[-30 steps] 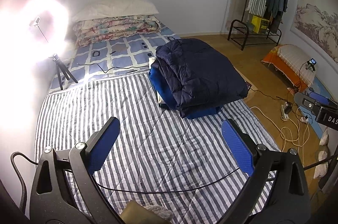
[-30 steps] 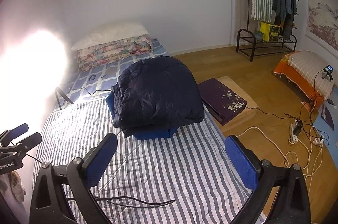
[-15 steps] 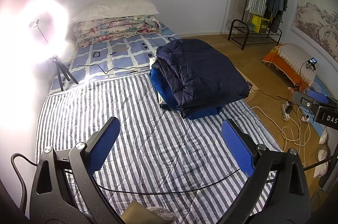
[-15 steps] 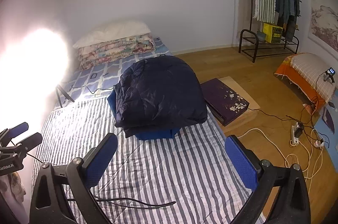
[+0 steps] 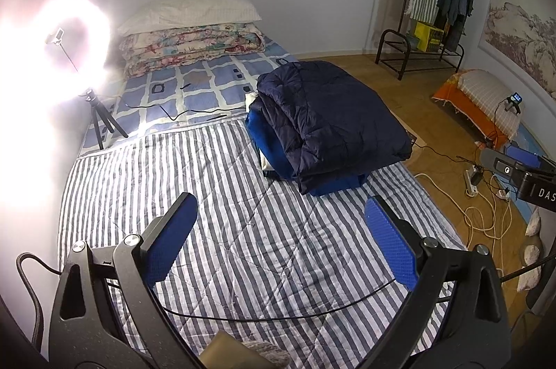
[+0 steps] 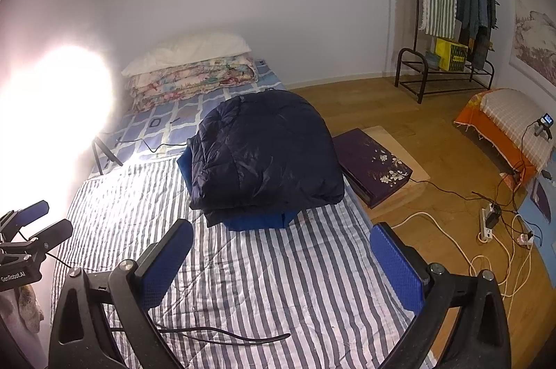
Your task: Fold large clothes
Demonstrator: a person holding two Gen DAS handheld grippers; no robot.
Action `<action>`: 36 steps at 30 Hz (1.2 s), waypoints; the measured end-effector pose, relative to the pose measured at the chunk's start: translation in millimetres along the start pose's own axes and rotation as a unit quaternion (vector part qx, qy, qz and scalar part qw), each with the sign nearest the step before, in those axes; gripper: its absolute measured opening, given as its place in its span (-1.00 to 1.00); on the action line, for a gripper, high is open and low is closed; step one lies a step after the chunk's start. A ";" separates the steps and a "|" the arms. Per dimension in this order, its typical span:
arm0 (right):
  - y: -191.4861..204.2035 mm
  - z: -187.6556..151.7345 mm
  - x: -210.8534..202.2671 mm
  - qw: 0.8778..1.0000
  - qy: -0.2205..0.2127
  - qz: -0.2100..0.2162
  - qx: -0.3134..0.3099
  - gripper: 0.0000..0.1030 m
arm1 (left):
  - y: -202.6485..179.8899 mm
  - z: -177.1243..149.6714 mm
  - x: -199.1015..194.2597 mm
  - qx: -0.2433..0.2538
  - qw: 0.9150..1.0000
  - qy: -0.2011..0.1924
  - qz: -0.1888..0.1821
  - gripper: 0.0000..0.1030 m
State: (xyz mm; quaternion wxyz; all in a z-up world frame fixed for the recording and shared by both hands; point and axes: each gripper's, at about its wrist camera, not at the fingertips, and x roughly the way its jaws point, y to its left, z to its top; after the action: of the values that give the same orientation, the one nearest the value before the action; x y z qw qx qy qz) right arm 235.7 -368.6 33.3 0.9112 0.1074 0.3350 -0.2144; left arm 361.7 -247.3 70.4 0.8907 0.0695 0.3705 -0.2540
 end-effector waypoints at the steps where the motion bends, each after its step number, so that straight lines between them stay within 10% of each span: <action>1: 0.2 0.0 0.3 1.000 0.001 0.001 0.001 1.00 | 1.0 -0.8 -0.1 -0.001 1.000 0.001 0.001 0.92; 36: 4.8 -5.7 5.4 1.000 0.006 0.001 -0.003 1.00 | 4.1 -1.3 7.0 0.007 1.000 0.005 -0.002 0.92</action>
State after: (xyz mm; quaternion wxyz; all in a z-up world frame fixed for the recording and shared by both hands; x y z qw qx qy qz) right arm 238.4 -364.1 25.7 0.9098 0.1060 0.3408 -0.2120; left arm 367.1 -246.2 64.3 0.8878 0.0763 0.3732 -0.2584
